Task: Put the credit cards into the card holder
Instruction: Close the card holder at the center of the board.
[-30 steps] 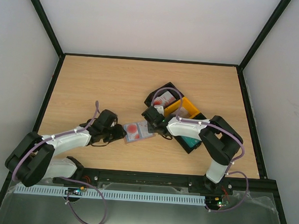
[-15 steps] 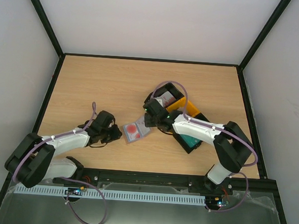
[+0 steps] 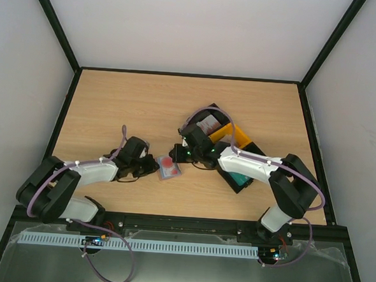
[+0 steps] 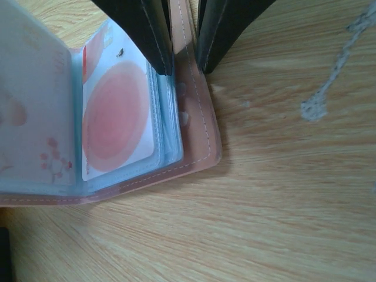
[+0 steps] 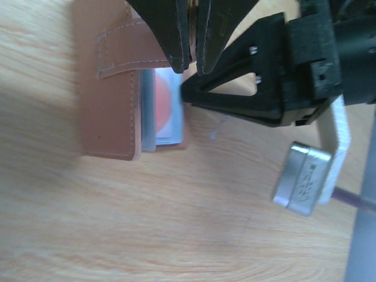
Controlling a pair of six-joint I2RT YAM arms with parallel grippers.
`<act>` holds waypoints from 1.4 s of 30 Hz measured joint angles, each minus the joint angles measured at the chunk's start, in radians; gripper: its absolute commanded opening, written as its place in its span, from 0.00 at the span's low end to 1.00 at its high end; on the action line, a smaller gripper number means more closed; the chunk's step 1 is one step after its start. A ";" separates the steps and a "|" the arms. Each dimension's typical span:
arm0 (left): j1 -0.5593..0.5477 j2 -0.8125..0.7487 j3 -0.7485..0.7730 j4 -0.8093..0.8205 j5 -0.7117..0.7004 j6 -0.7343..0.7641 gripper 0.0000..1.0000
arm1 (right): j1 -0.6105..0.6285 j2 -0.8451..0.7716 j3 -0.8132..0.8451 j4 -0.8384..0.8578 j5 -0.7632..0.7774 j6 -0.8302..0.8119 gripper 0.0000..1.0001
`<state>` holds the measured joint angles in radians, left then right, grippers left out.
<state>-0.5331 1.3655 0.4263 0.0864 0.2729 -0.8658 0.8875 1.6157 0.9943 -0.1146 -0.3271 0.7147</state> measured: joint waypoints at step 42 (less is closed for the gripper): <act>0.002 -0.444 0.026 -0.259 -0.165 -0.051 0.36 | 0.038 0.048 -0.150 0.464 -0.256 0.269 0.62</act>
<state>-0.5316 0.9211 0.4522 -0.1730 0.1081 -0.9169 0.9253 1.6638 0.8444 0.3492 -0.5827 0.9833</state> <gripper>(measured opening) 0.328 0.609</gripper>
